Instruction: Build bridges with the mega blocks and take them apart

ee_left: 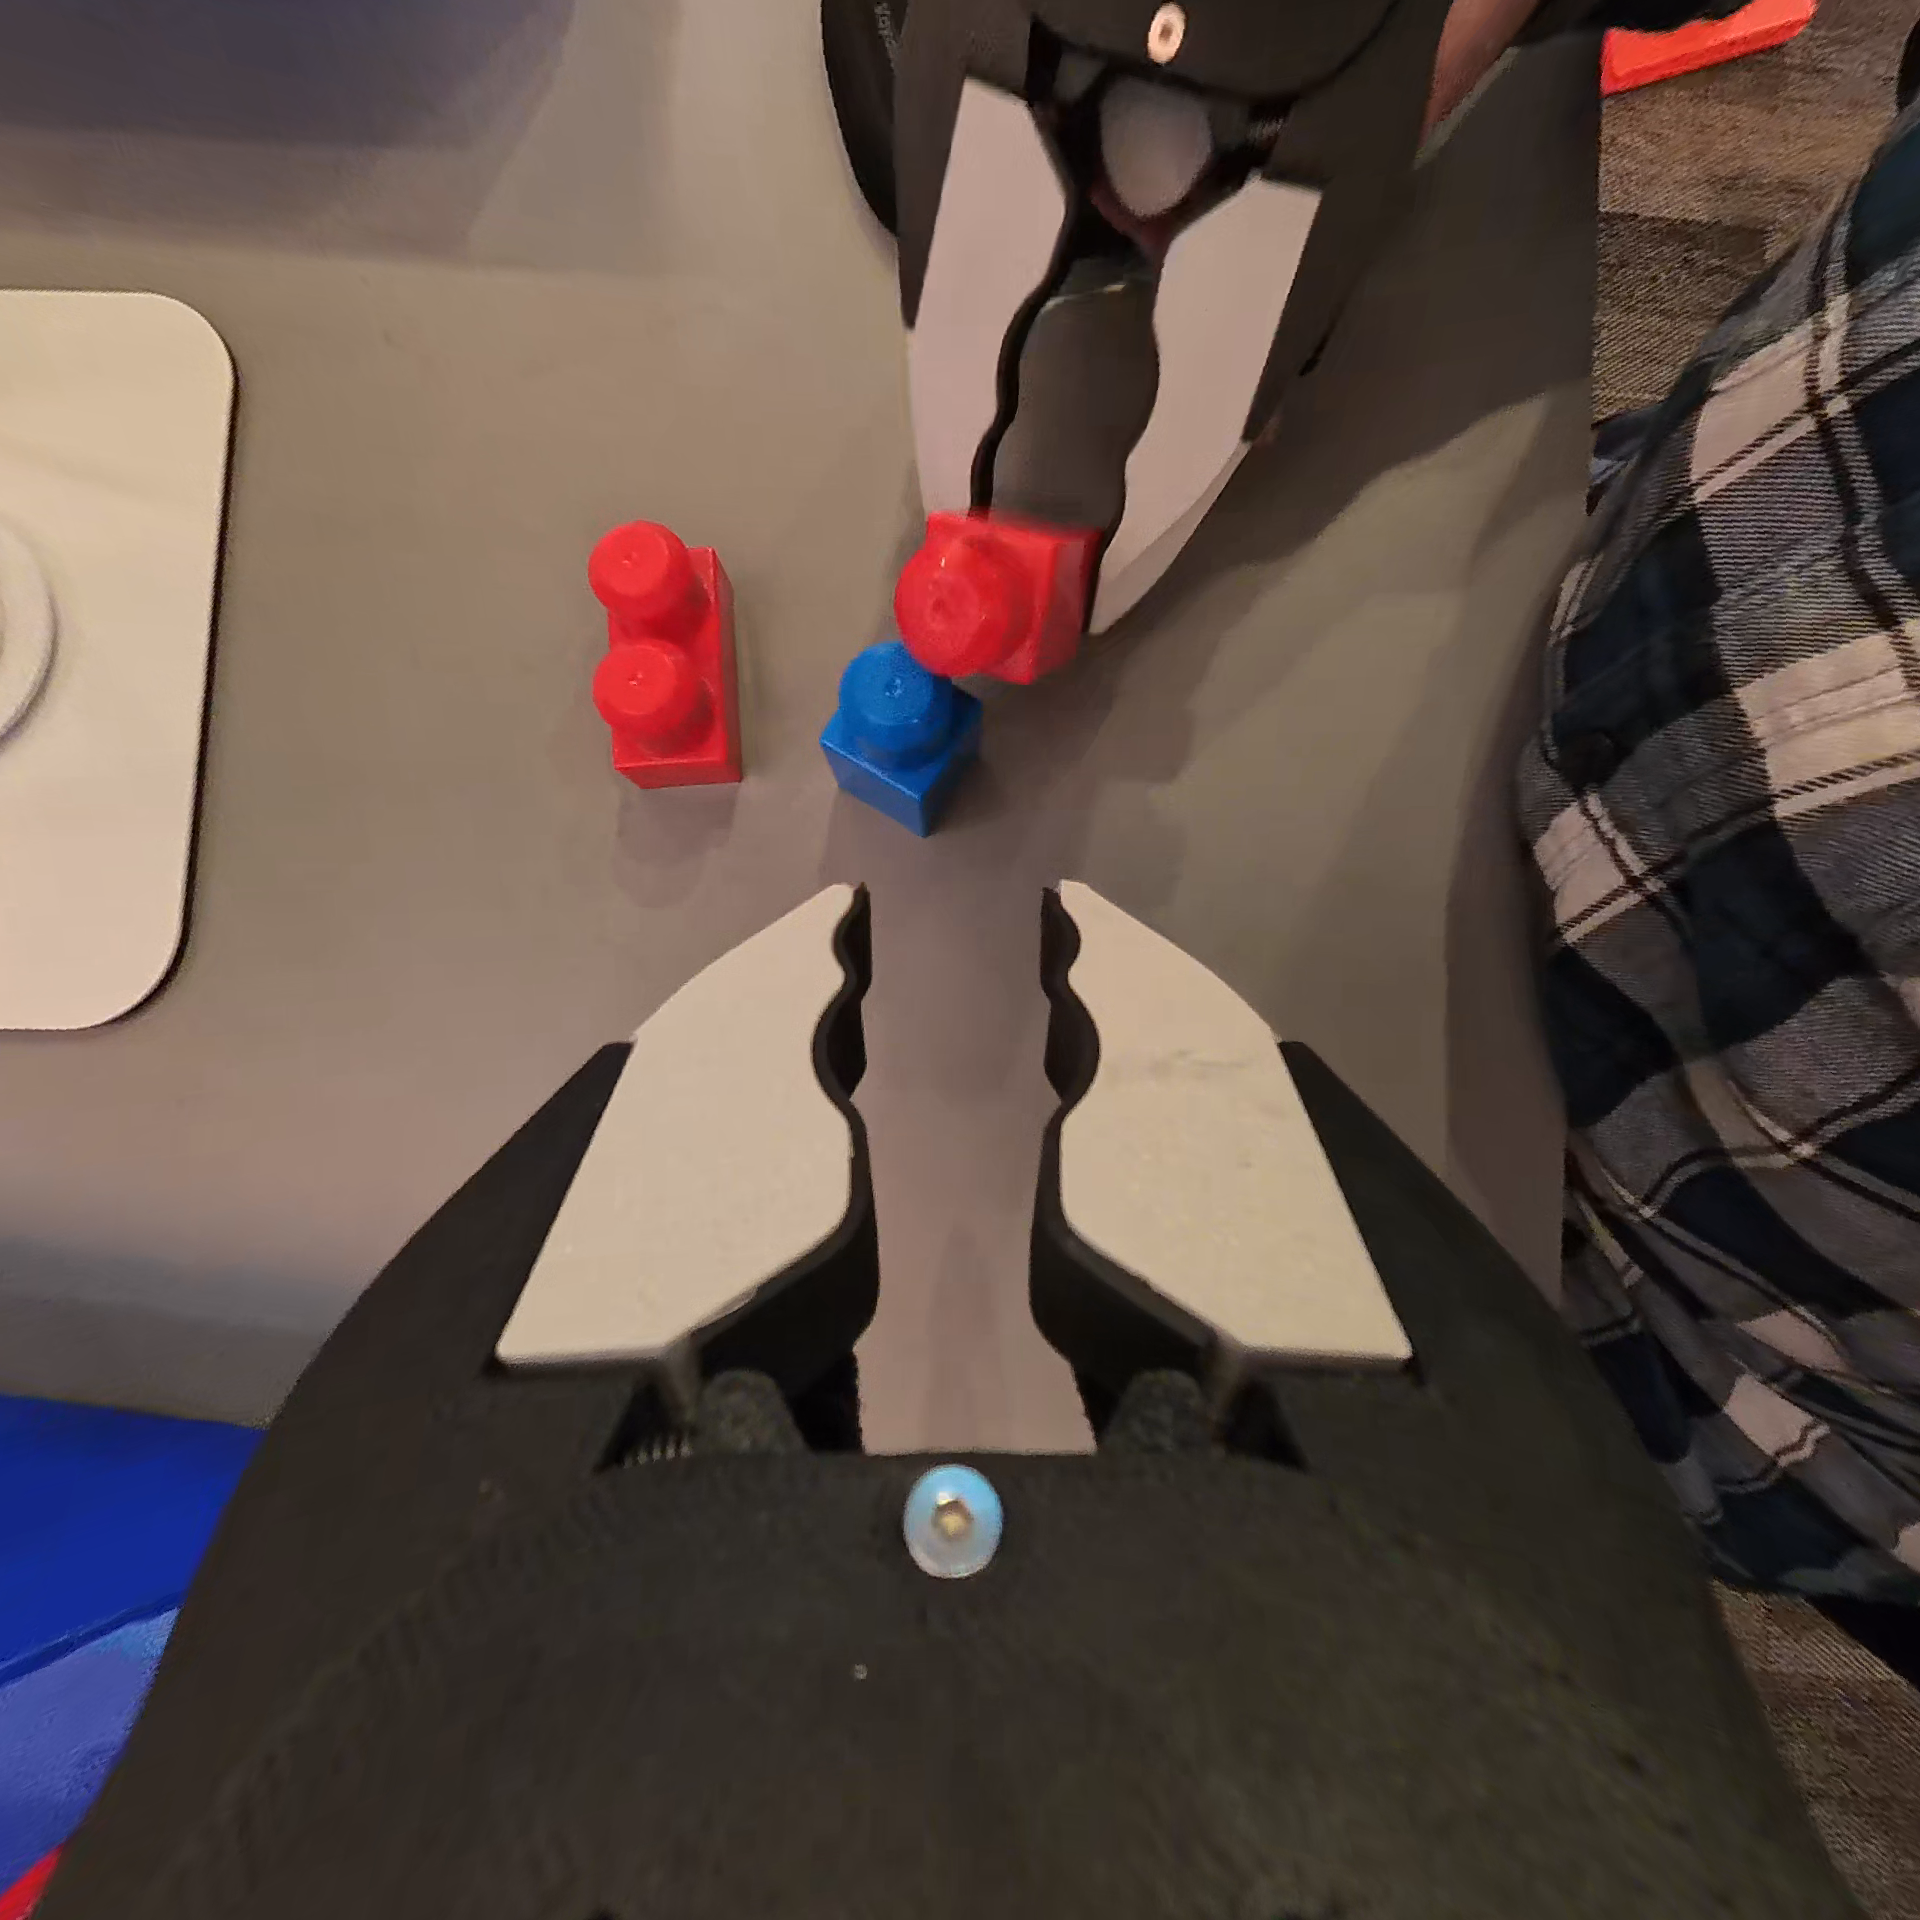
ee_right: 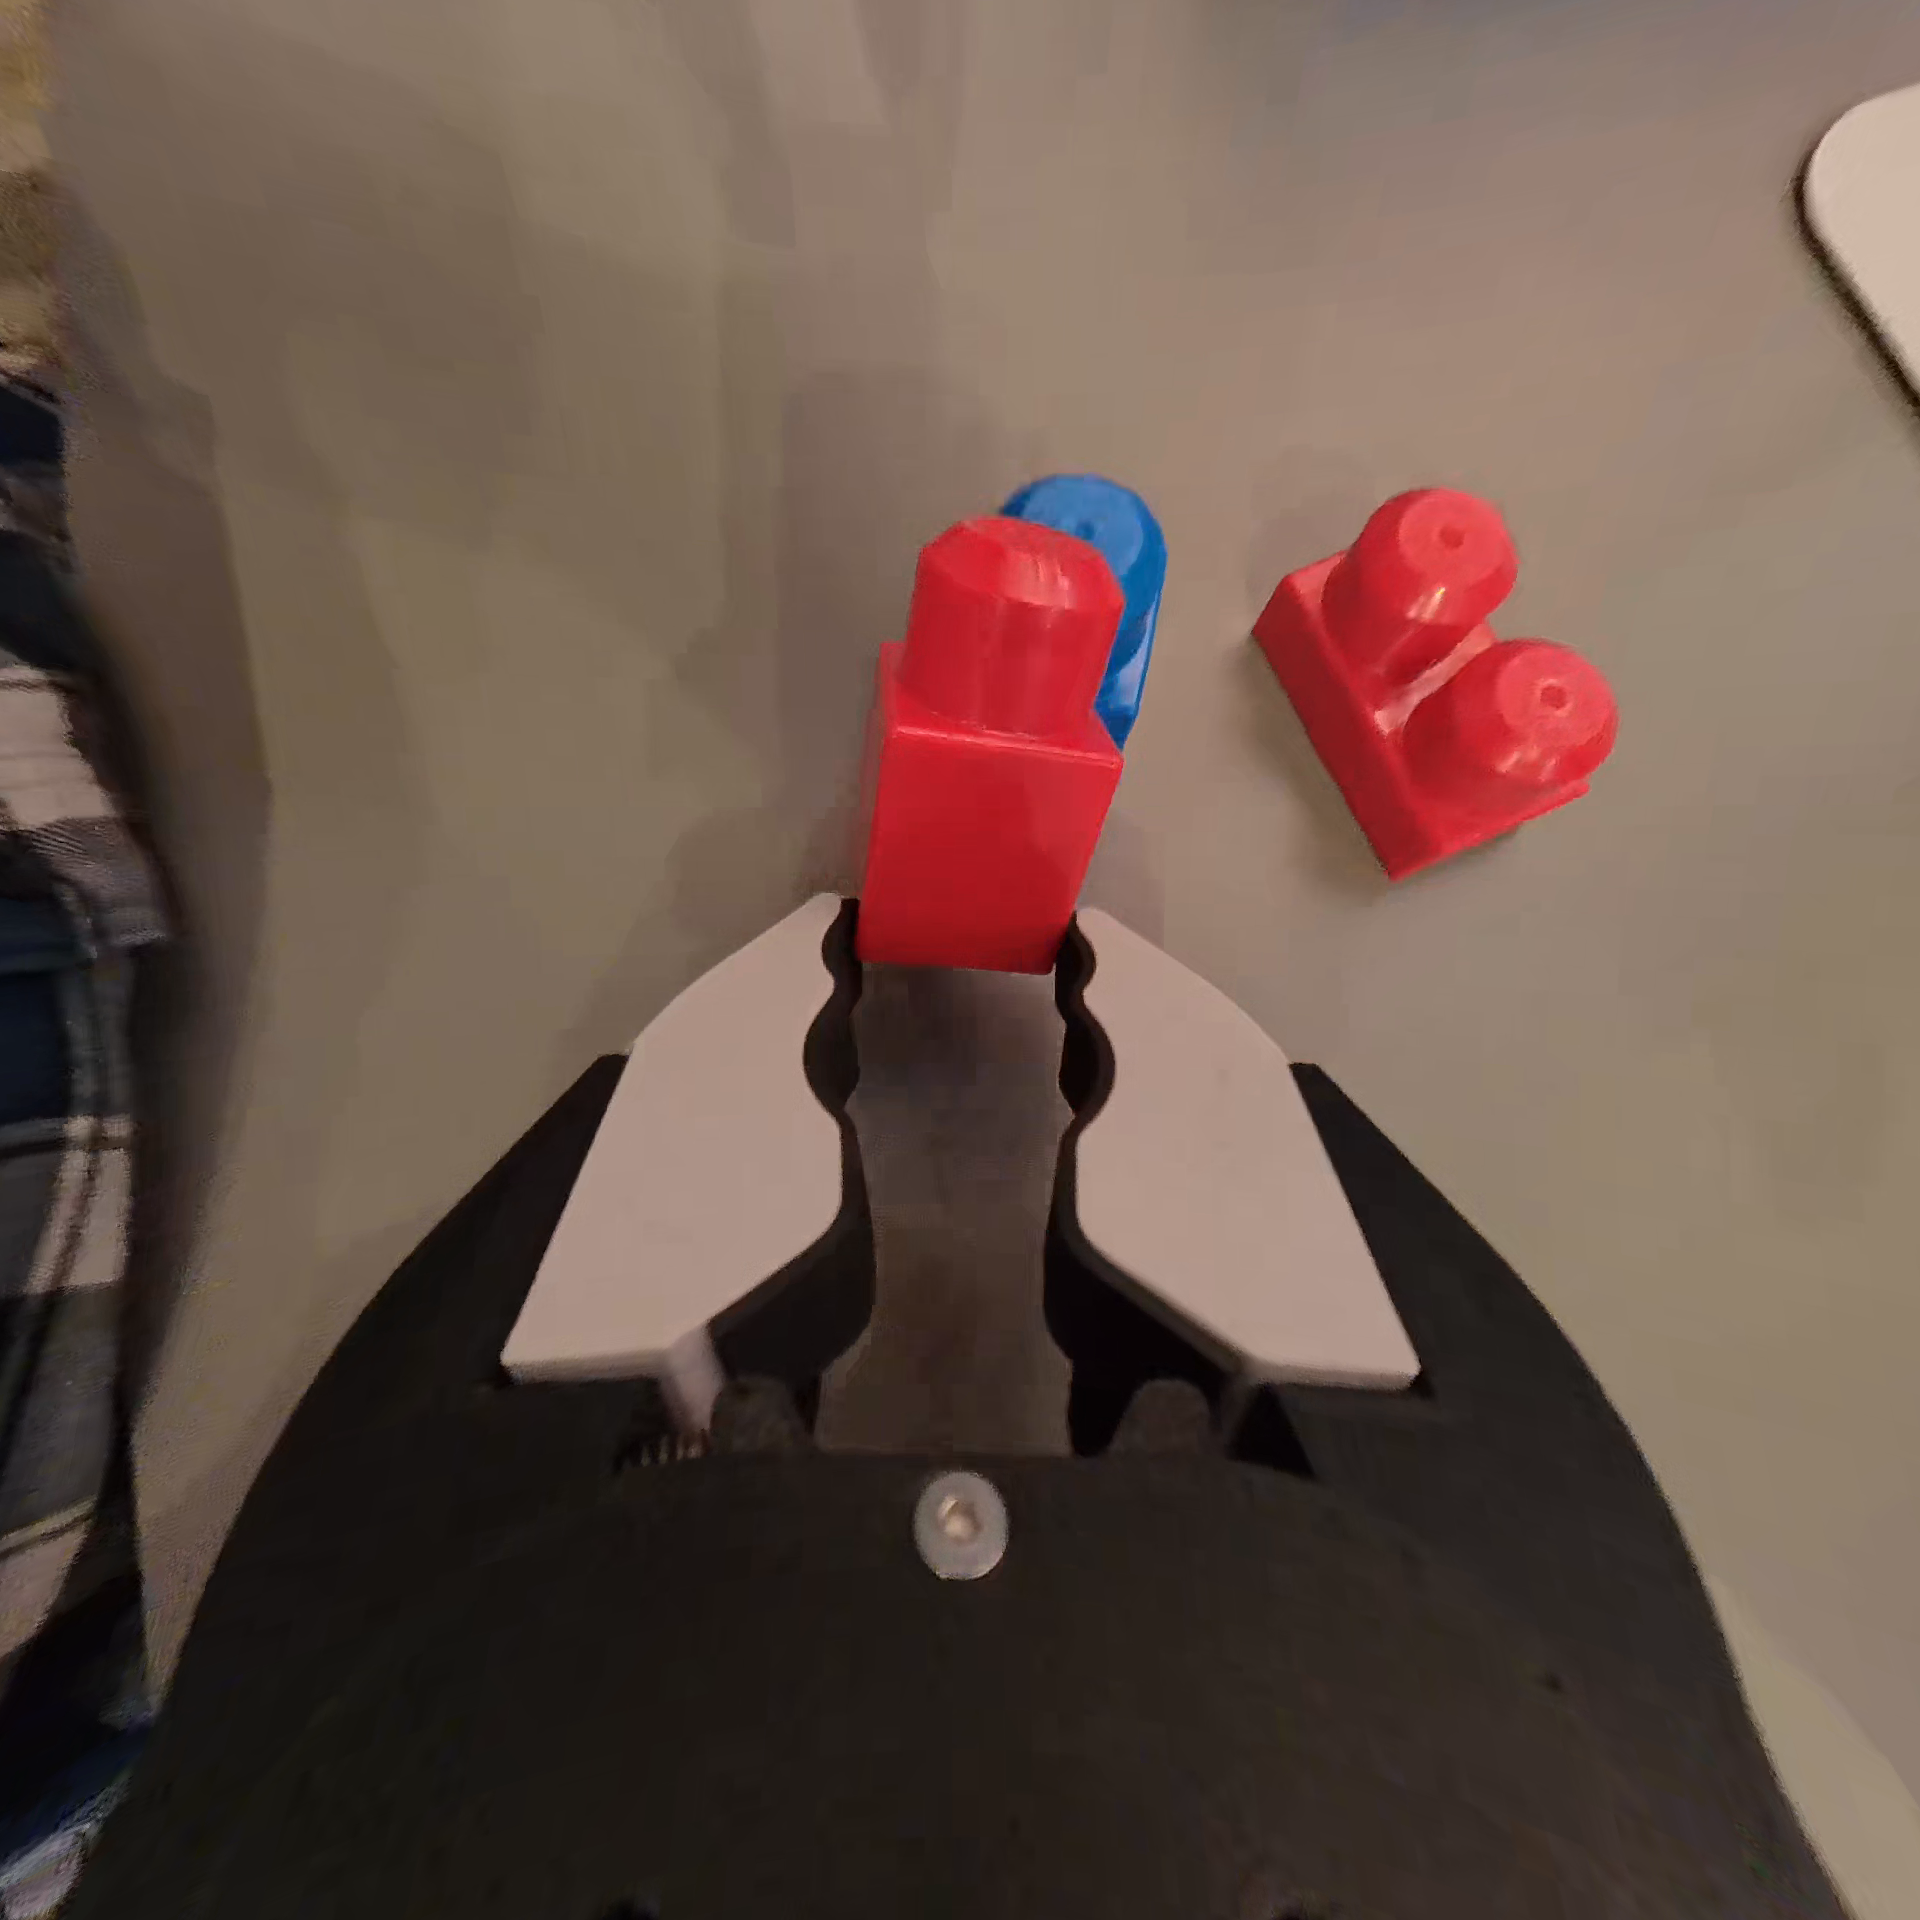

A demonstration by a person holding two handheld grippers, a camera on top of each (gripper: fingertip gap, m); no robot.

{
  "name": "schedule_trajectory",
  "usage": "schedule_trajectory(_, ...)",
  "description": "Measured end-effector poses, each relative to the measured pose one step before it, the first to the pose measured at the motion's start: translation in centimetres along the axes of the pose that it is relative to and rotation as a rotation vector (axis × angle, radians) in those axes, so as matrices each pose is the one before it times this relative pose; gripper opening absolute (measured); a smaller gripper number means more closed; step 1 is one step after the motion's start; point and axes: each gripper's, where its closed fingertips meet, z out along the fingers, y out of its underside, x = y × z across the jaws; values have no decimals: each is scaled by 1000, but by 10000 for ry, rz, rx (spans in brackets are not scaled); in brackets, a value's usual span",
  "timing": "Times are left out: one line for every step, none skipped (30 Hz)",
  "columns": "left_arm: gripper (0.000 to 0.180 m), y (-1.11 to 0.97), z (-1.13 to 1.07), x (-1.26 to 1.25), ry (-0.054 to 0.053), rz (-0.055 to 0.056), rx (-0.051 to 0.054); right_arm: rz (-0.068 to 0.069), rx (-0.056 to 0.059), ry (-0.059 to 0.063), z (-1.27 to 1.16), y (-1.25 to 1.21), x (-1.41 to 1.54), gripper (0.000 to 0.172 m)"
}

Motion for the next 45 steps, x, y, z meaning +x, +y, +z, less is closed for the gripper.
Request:
schedule_trajectory(30,-7,153,117,22,-31,19,-30,-326,105,464,618,55,36)
schedule_trajectory(30,29,157,91,6,-26,2,-109,-350,180,375,602,96,36)
schedule_trajectory(30,41,163,94,6,-17,-9,-110,-210,85,163,334,-81,36)
schedule_trajectory(30,69,162,126,29,-5,-32,47,-154,-22,-32,191,-141,37)
schedule_trajectory(30,61,127,114,18,-8,-22,145,-139,-40,-89,151,-60,37)
schedule_trajectory(30,24,117,45,-6,-37,16,117,-122,-7,-95,136,42,37)
schedule_trajectory(31,-13,135,60,23,-77,44,85,-149,-49,-81,103,-21,38)
schedule_trajectory(32,-30,191,115,55,-98,70,58,-160,-135,-85,88,-202,45)
schedule_trajectory(32,-9,291,107,40,-109,69,71,-210,-92,-106,163,-156,50)
schedule_trajectory(34,127,402,86,11,-92,-3,7,-242,-20,-156,244,-51,55)
schedule_trajectory(37,285,454,-14,-77,-39,-106,-44,-172,9,-246,235,-27,56)
schedule_trajectory(39,289,434,-90,-147,-11,-99,-13,-60,-28,-338,130,-49,57)
schedule_trajectory(41,157,391,-65,-117,-89,-14,31,33,-34,-420,26,-44,56)
schedule_trajectory(44,71,391,-3,-44,-164,64,8,100,-75,-460,-71,-92,51)
schedule_trajectory(45,134,397,-28,-40,-170,46,-90,222,-128,-450,-277,-231,41)
schedule_trajectory(46,305,425,-178,-98,-157,-41,-48,192,-85,-327,-292,-208,38)
schedule_trajectory(49,351,379,-271,-149,-163,-62,18,-33,-40,-166,-47,-106,38)
schedule_trajectory(50,175,280,-155,-62,-179,46,-29,-119,64,-97,81,79,38)
schedule_trajectory(50,-31,167,7,39,-216,176,-89,-14,125,-80,-20,181,38)
schedule_trajectory(50,-79,116,91,78,-202,169,-54,143,32,-92,-219,103,38)
schedule_trajectory(51,-36,82,-80,-82,-110,121,21,229,-111,-89,-363,-71,38)
schedule_trajectory(52,98,93,-127,-126,-38,21,64,279,-127,-79,-491,-96,39)
schedule_trajectory(52,152,120,66,-7,-45,-19,52,342,-74,-75,-657,-73,39)
schedule_trajectory(52,148,147,184,73,-65,-12,-15,235,-95,39,-633,-160,38)
schedule_trajectory(52,153,112,105,2,-29,-19,-115,5,-27,209,-445,-162,40)
schedule_trajectory(52,177,111,26,-26,-10,-43,-194,-119,204,330,-369,105,41)
schedule_trajectory(53,146,87,31,6,-40,-37,-233,-216,257,439,-258,165,41)
schedule_trajectory(53,55,79,60,43,-49,3,-208,-264,95,561,-146,-18,41)
schedule_trajectory(53,-21,42,-18,-11,-41,26,-137,-261,-19,666,-93,-143,41)
schedule_trajectory(53,-14,-4,-27,-23,-2,6,-144,-243,5,643,-87,-89,42)
schedule_trajectory(54,-1,-31,-7,-15,15,-11,-208,-170,58,544,-136,-61,41)
schedule_trajectory(54,-3,-19,9,-1,15,-5,-178,-142,42,435,-158,-47,40)
schedule_trajectory(54,-3,-25,5,-16,16,16,-111,-152,6,357,-114,-53,40)
schedule_trajectory(54,60,0,0,-3,16,-23,-106,-126,-2,249,-80,-25,35)
schedule_trajectory(54,111,20,-7,1,18,-56,-82,-2,-31,102,-188,-20,35)
schedule_trajectory(55,85,4,14,8,9,-21,2,28,-102,20,-172,-68,35)
schedule_trajectory(55,15,-24,6,10,-6,29,83,119,-89,-94,-228,-12,35)
schedule_trajectory(55,31,-35,30,25,-1,24,121,273,-109,-218,-352,-19,35)
schedule_trajectory(55,55,-36,7,5,5,12,223,334,-282,-268,-366,-206,35)
schedule_trajectory(55,14,-46,-20,-12,9,56,295,378,-297,-325,-375,-178,35)
schedule_trajectory(55,-57,-63,168,99,7,97,319,420,-240,-356,-390,-66,35)
schedule_trajectory(55,-158,-93,246,151,-10,178,390,429,-330,-348,-364,-129,35)
schedule_trajectory(55,-161,-99,171,103,-57,169,498,354,-421,-291,-236,-199,35)
schedule_trajectory(55,-28,-61,60,51,-67,70,531,244,-247,-202,-68,70,35)
schedule_trajectory(56,122,-73,-94,-62,-3,-34,408,43,-20,-89,220,322,35)
